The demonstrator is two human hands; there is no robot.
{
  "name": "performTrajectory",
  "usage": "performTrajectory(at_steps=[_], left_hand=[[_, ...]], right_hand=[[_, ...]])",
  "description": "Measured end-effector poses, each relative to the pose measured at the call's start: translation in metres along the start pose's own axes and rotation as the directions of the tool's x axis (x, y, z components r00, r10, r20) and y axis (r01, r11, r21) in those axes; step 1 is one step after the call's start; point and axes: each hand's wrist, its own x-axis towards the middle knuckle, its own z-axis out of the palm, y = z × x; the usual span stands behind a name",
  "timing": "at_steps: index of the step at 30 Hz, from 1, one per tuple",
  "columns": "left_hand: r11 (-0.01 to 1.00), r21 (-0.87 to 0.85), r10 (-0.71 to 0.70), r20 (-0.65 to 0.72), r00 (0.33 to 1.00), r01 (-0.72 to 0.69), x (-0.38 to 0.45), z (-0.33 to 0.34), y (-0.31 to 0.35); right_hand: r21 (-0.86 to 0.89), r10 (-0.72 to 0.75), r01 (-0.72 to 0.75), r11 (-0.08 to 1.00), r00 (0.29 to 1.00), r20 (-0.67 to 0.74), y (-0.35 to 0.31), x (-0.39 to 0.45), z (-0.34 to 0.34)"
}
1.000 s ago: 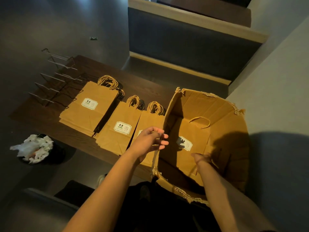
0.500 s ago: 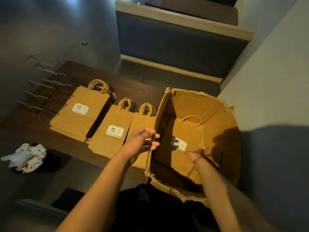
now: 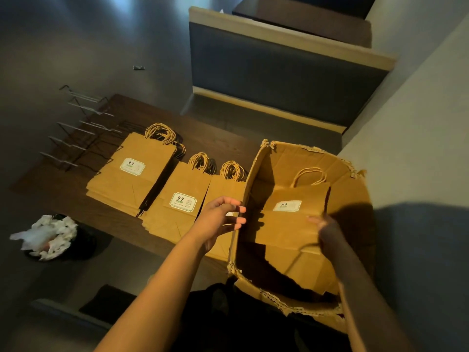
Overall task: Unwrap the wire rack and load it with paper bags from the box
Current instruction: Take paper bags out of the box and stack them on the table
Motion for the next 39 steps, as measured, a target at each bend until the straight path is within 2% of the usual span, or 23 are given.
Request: performTrajectory(at_steps=[4,8,11,13,15,17,19,21,23,25,27,29,31,33,35,37,39], left_hand=[[0.998,-0.063,0.029,-0.023,0.999,-0.031,0.003,0.005,0.01],[0.993,-0.108,0.055,0.017,0.998,-0.053,0.001,0.01,0.027],[0.985,-0.165,0.069,0.133,0.989,-0.046,-0.005,0.003,0.043],[0.973,-0.225,0.096,0.194,0.976,-0.051,-0.013,-0.009,0.055],[0.969,-0.233,0.128,0.186,0.974,-0.083,-0.018,-0.029,0.065],[0.98,-0.142,0.152,0.094,0.984,-0.138,-0.018,-0.055,0.073],[0.986,-0.057,0.155,-0.022,0.988,-0.156,-0.016,-0.083,0.08],[0.988,-0.008,0.149,-0.131,0.98,-0.151,-0.012,-0.117,0.084],[0.989,0.046,0.146,-0.193,0.97,-0.14,-0.012,-0.152,0.088],[0.981,0.114,0.182,-0.263,0.947,-0.157,-0.01,-0.19,0.09],[0.967,0.162,0.243,-0.389,0.888,-0.194,-0.006,-0.227,0.091],[0.953,0.184,0.302,-0.539,0.786,-0.239,0.001,-0.259,0.092],[0.936,0.236,0.351,-0.63,0.692,-0.26,0.011,-0.291,0.098],[0.948,0.206,0.315,-0.71,0.63,-0.242,0.021,-0.316,0.097],[0.986,0.061,0.15,-0.75,0.644,-0.158,0.033,-0.347,0.087],[0.998,-0.054,-0.013,-0.696,0.718,-0.034,0.045,-0.376,0.07],[0.995,-0.1,-0.064,-0.604,0.794,0.004,0.058,-0.4,0.057]], right_hand=[[0.182,-0.149,0.142,0.973,0.988,0.025,-0.057,-0.065,-0.028],[0.387,-0.305,0.256,0.886,0.95,0.071,-0.093,-0.119,-0.025],[0.33,-0.367,0.319,0.888,0.926,0.091,-0.107,-0.134,0.002],[0.204,-0.414,0.387,0.899,0.904,0.107,-0.112,-0.137,0.03],[0.108,-0.465,0.452,0.885,0.865,0.187,-0.116,-0.135,0.065],[0.065,-0.476,0.475,0.877,0.844,0.248,-0.115,-0.131,0.105],[-0.009,-0.45,0.471,0.882,0.848,0.28,-0.11,-0.128,0.142],[-0.106,-0.387,0.455,0.884,0.841,0.379,-0.101,-0.122,0.179],[-0.201,-0.323,0.451,0.87,0.828,0.459,-0.092,-0.115,0.214],[-0.267,-0.28,0.443,0.856,0.831,0.48,-0.082,-0.104,0.252],[-0.269,-0.24,0.393,0.879,0.853,0.464,-0.07,-0.093,0.295],[-0.233,-0.205,0.331,0.914,0.875,0.439,-0.059,-0.085,0.337],[-0.198,-0.19,0.293,0.935,0.889,0.418,-0.047,-0.08,0.38],[-0.189,-0.158,0.241,0.952,0.914,0.373,-0.033,-0.074,0.409],[-0.256,-0.082,0.166,0.952,0.948,0.309,-0.01,-0.068,0.434],[-0.299,0.032,0.047,0.953,0.967,0.255,0.017,-0.063,0.453],[-0.262,0.128,-0.07,0.962,0.969,0.213,0.041,-0.06,0.474]])
